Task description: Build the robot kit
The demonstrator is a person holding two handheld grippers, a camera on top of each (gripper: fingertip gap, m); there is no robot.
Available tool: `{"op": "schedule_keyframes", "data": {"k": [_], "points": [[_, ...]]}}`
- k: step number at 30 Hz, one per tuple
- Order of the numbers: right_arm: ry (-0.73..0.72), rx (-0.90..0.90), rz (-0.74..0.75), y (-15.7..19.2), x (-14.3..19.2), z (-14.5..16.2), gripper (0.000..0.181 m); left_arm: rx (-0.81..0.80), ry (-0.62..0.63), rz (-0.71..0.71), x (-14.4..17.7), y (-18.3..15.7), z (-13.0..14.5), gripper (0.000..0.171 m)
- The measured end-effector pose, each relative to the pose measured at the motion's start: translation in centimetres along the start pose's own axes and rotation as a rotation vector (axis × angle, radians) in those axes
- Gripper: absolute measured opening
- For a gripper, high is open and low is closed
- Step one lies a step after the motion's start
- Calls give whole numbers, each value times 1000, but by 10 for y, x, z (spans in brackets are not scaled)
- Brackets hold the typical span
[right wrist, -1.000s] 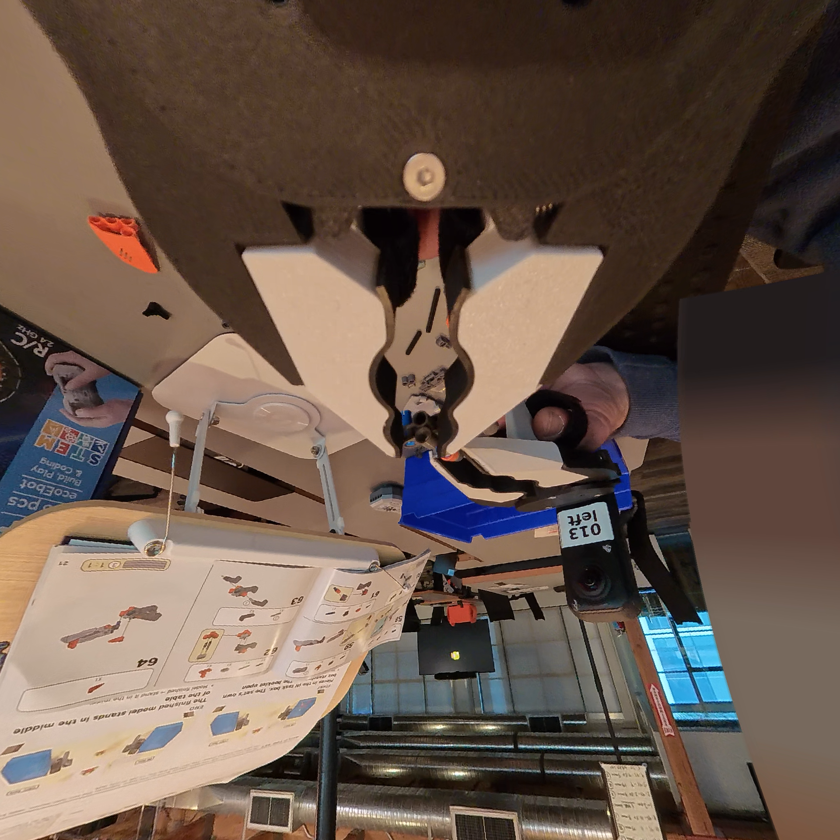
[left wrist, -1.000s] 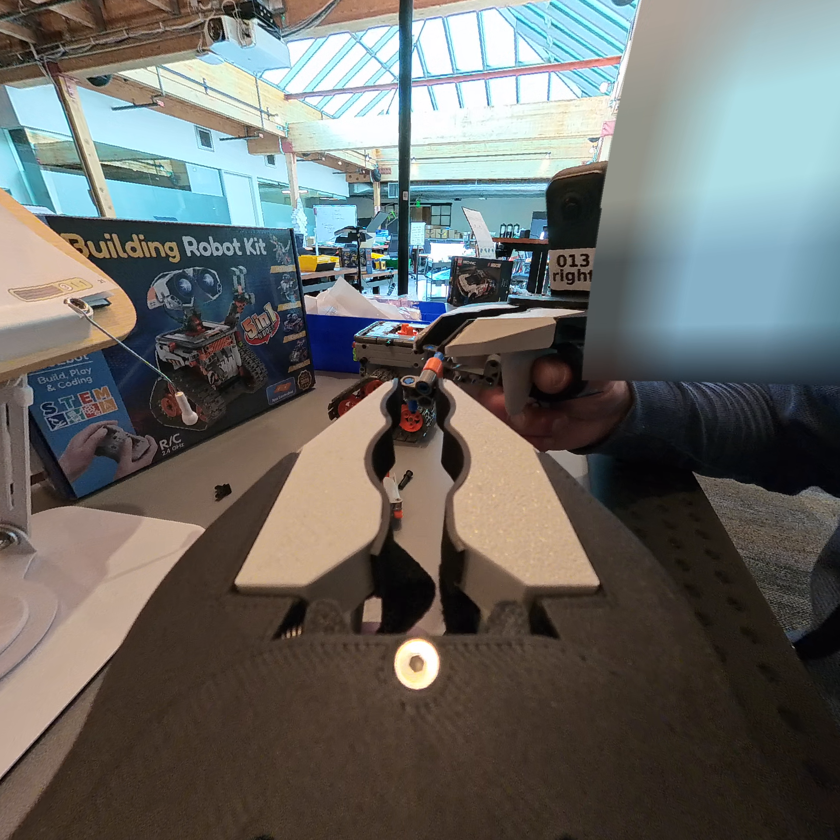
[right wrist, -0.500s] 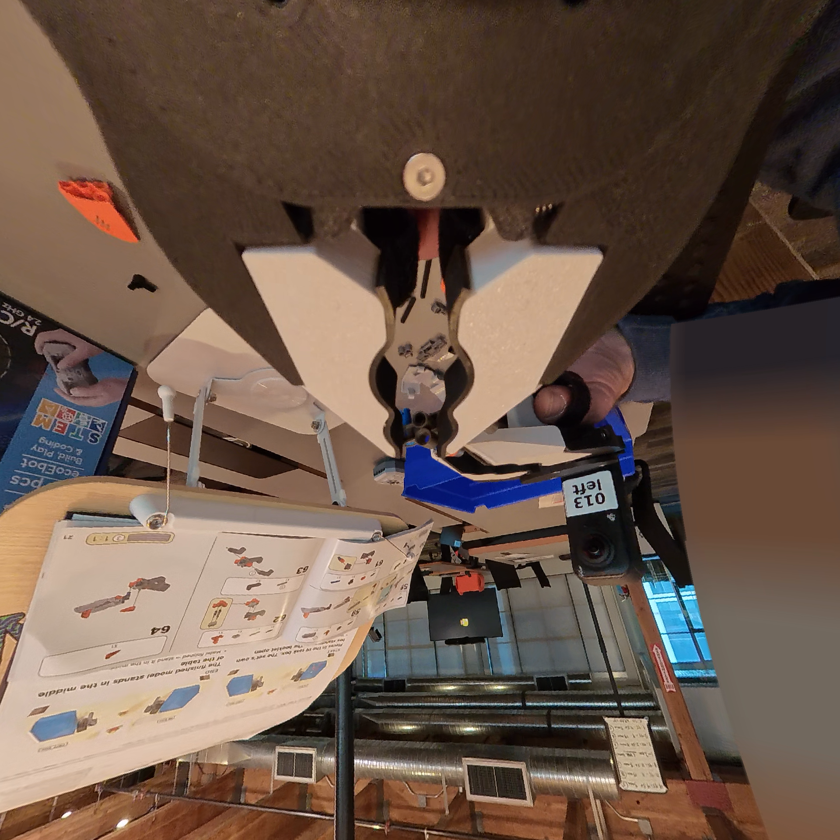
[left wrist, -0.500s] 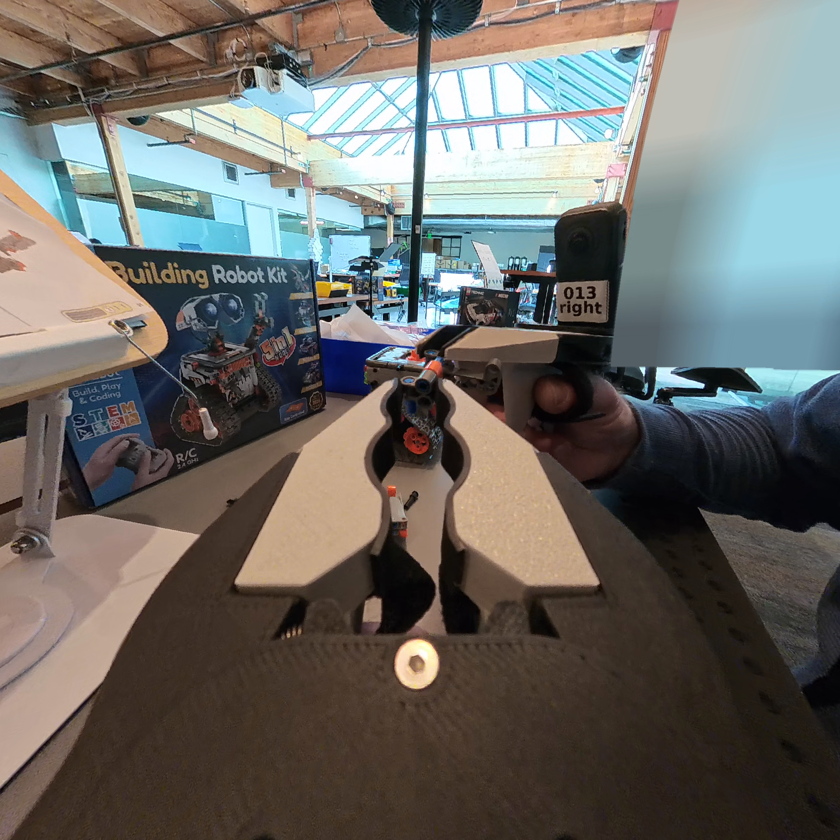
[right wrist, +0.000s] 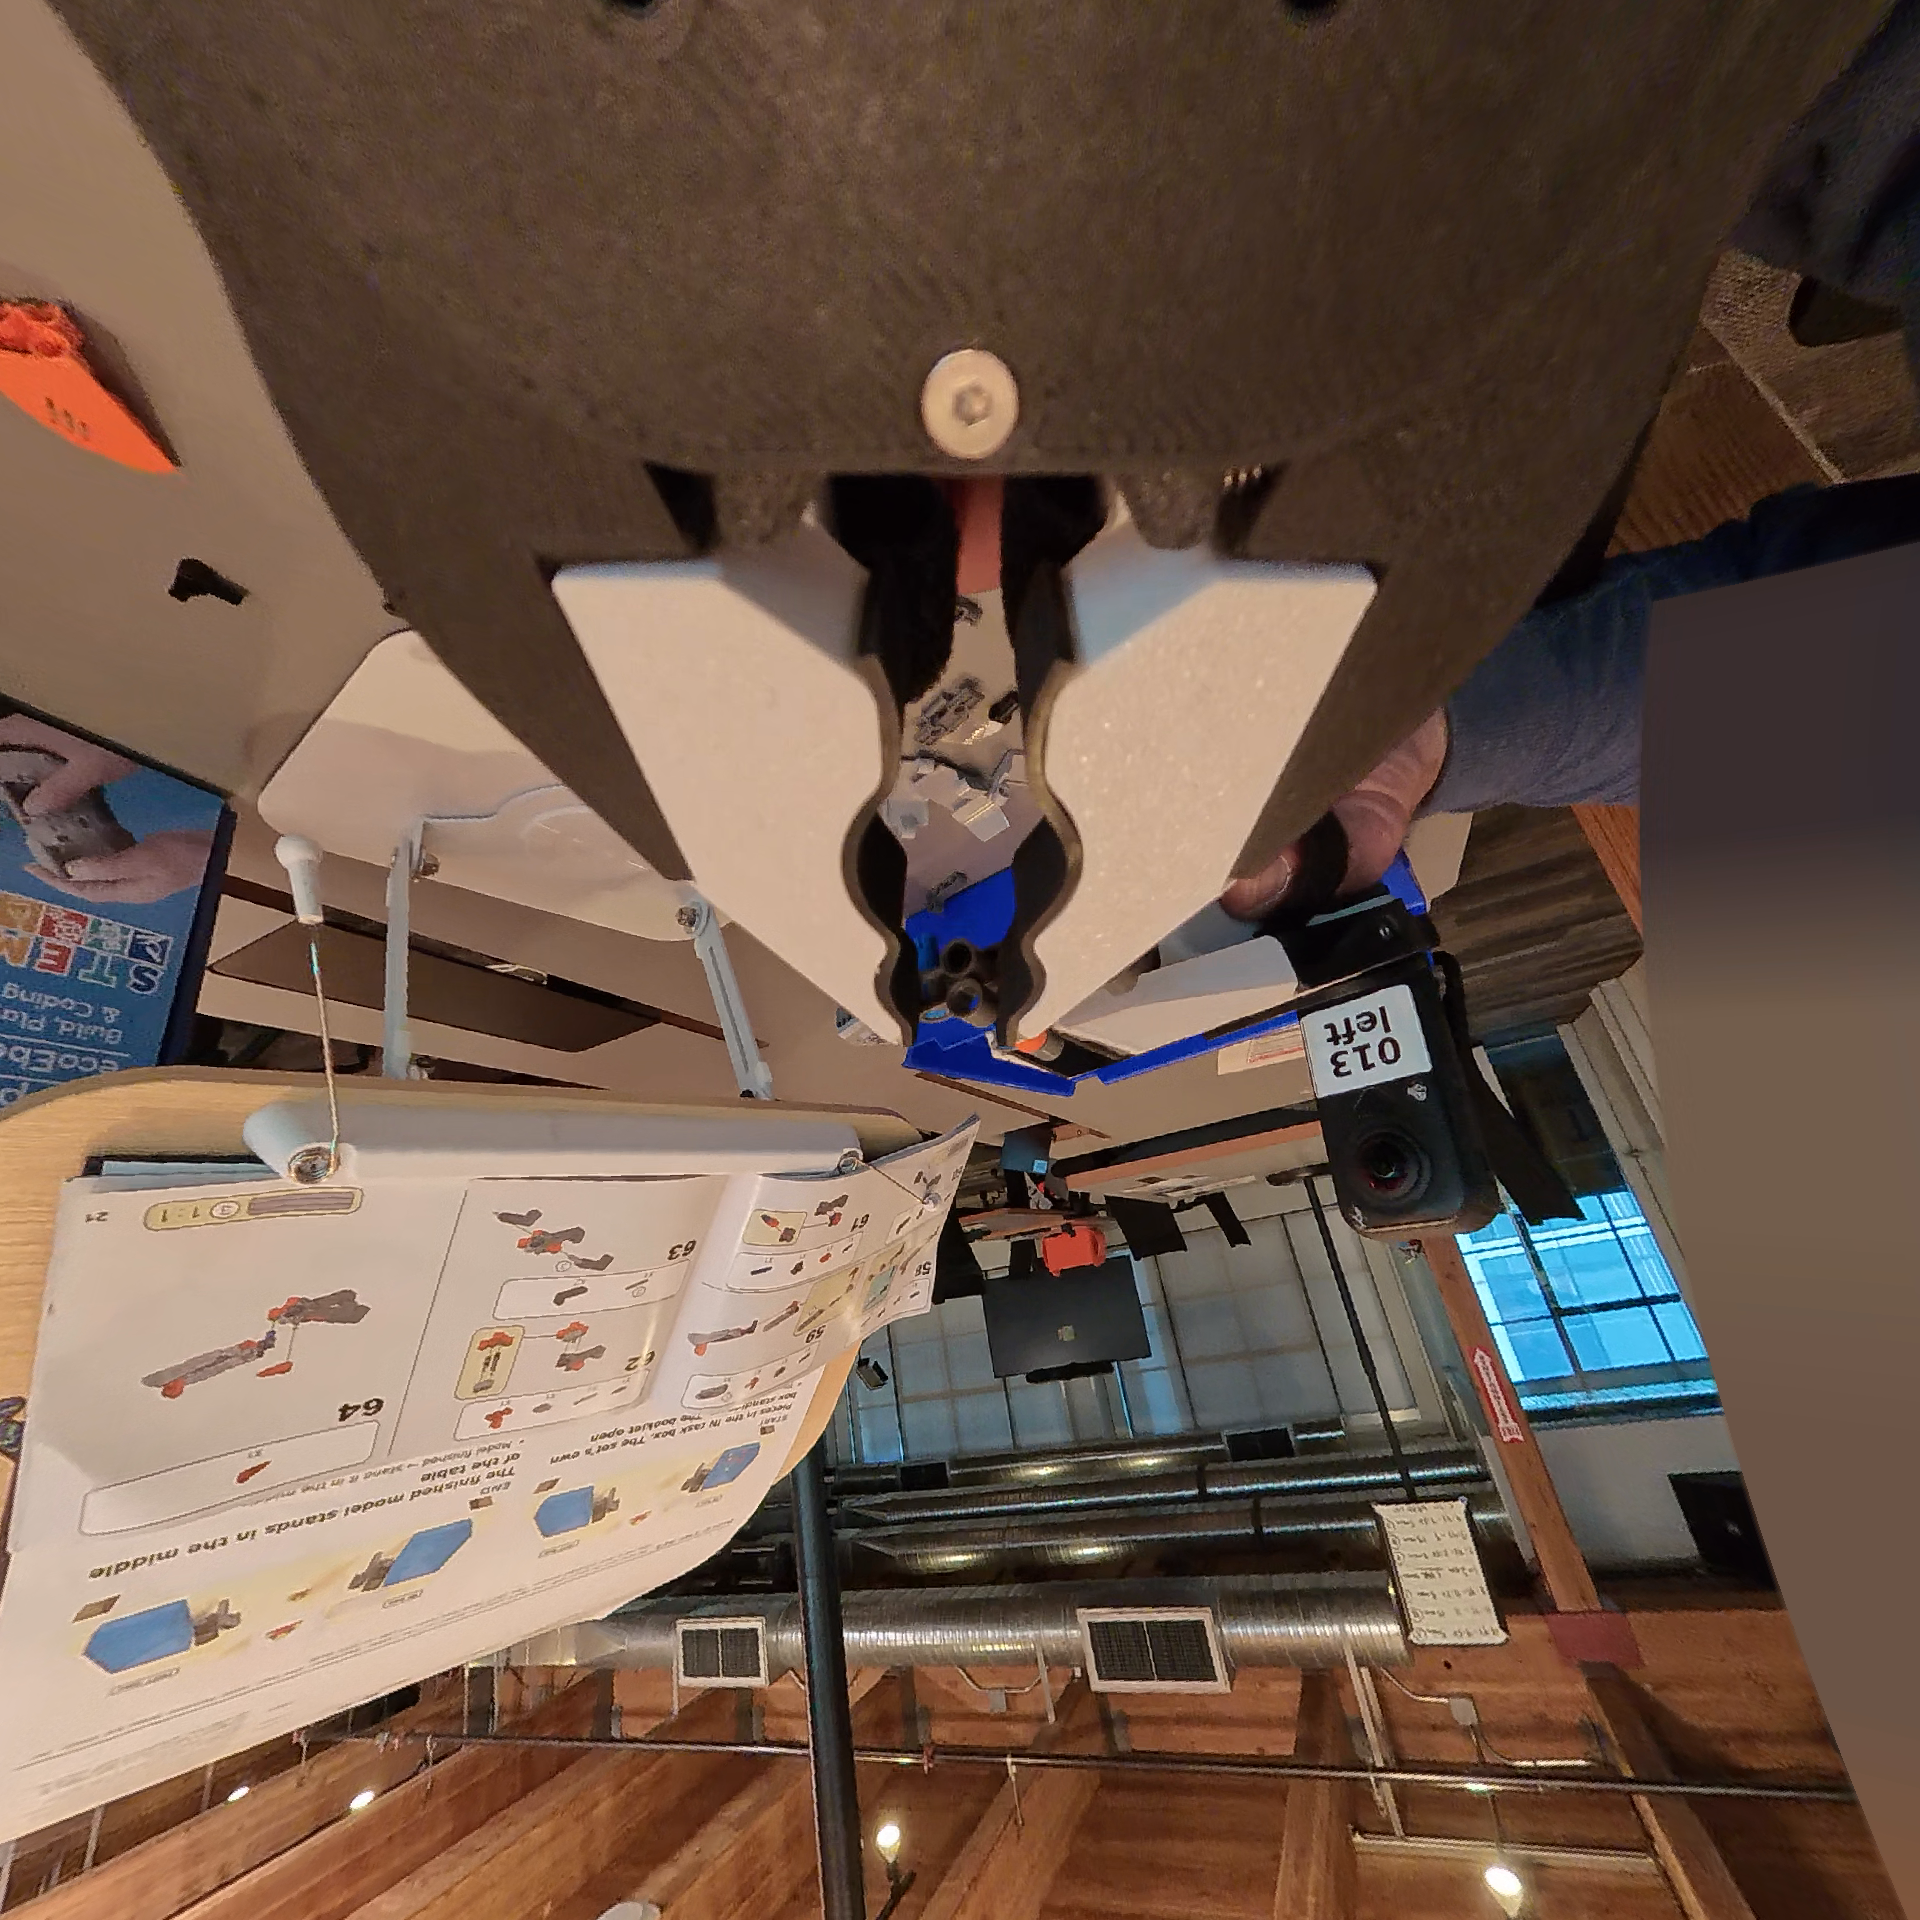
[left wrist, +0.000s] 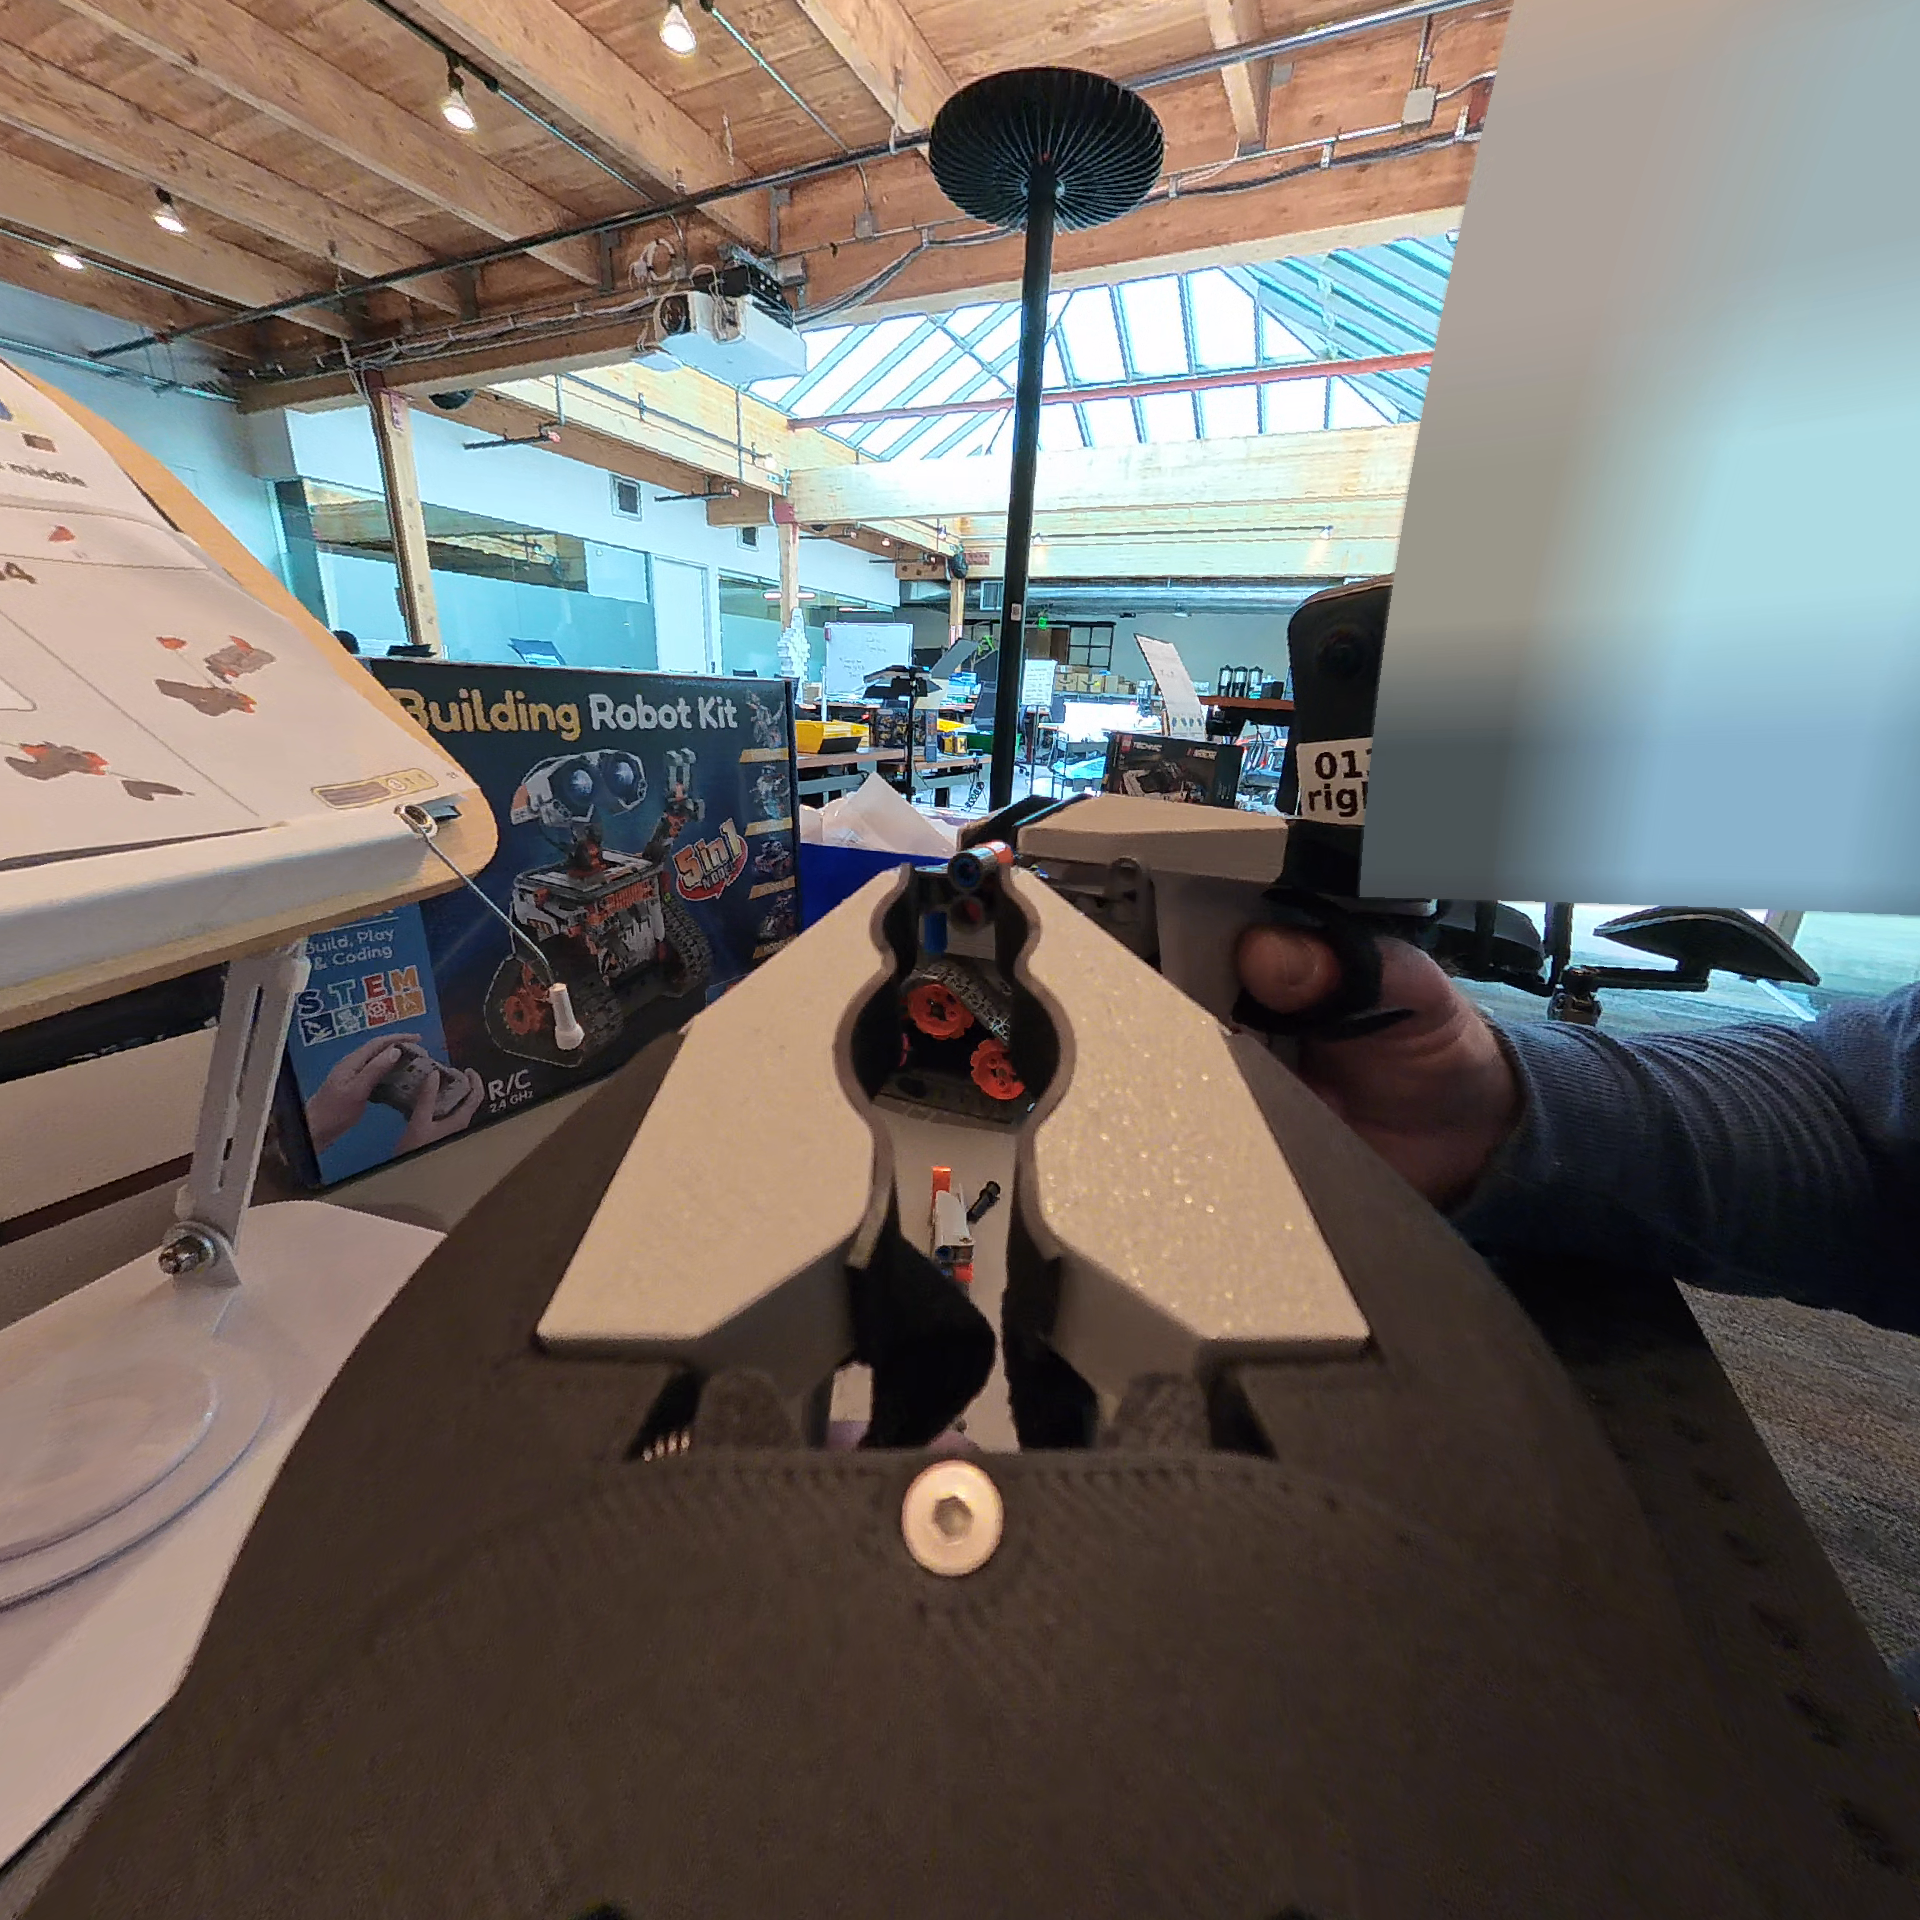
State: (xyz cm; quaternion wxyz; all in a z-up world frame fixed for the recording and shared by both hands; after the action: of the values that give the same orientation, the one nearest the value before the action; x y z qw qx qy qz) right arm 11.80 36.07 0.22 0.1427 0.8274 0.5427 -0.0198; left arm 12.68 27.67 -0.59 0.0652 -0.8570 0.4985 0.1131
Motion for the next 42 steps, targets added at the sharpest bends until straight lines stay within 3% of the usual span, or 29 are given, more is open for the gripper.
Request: {"op": "schedule_keyframes", "data": {"k": [42], "points": [[3,-120,-21,-8,-5,6,13,76,8,-1,1,8,4,12]]}}
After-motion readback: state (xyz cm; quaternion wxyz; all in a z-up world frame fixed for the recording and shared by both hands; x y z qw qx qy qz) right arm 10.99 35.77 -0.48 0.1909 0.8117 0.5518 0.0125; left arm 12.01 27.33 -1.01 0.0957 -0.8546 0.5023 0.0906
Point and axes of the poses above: each gripper's, where its closed fingertips meet, x back along the fingers, z out of its underside, y = z × x across the jaws, the point moved 4 cm from there along x, back along the fingers, and after that the axes turned 3 degrees about -x, right-handed, at the moved point
